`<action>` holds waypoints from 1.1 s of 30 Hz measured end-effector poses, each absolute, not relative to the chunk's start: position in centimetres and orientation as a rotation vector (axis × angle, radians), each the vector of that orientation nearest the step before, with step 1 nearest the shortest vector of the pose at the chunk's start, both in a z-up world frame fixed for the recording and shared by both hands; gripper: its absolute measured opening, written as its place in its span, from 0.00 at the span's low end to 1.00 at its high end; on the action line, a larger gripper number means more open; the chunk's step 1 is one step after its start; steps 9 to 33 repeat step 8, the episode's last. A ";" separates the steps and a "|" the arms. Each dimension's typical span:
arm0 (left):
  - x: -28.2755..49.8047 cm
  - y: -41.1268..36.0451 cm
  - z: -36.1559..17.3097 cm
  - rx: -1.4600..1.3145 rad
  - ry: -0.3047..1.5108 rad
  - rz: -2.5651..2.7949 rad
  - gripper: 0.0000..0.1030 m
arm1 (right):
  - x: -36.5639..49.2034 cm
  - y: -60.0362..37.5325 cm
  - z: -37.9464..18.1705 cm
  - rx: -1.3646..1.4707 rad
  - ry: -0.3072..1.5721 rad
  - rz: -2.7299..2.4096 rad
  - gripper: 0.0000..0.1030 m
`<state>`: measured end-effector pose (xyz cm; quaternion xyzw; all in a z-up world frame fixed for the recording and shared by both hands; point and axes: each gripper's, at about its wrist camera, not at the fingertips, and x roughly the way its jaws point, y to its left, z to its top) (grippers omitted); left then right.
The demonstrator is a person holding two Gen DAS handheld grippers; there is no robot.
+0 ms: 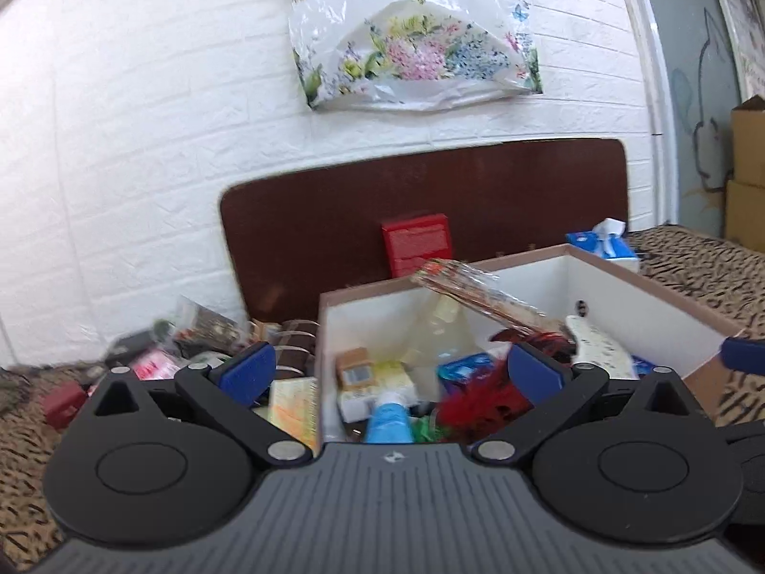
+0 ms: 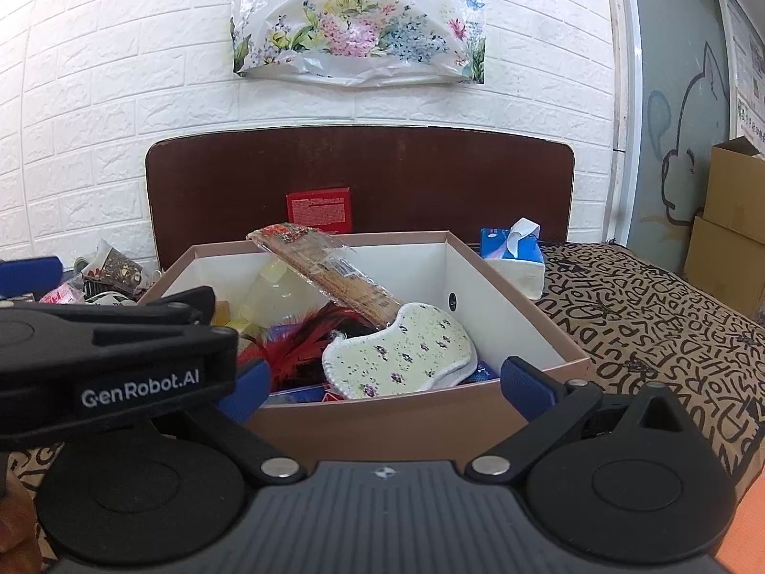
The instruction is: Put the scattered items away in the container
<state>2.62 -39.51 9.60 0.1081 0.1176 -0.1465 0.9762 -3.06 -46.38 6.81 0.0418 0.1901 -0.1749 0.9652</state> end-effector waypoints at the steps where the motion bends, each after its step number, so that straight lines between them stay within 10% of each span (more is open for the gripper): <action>1: 2.6 -39.5 9.6 0.215 0.237 -0.291 1.00 | -3.0 -46.4 6.8 0.084 0.386 -0.355 1.00; 33: 3.1 -38.8 9.6 0.184 0.275 -0.332 1.00 | -3.1 -46.4 6.6 0.086 0.390 -0.355 1.00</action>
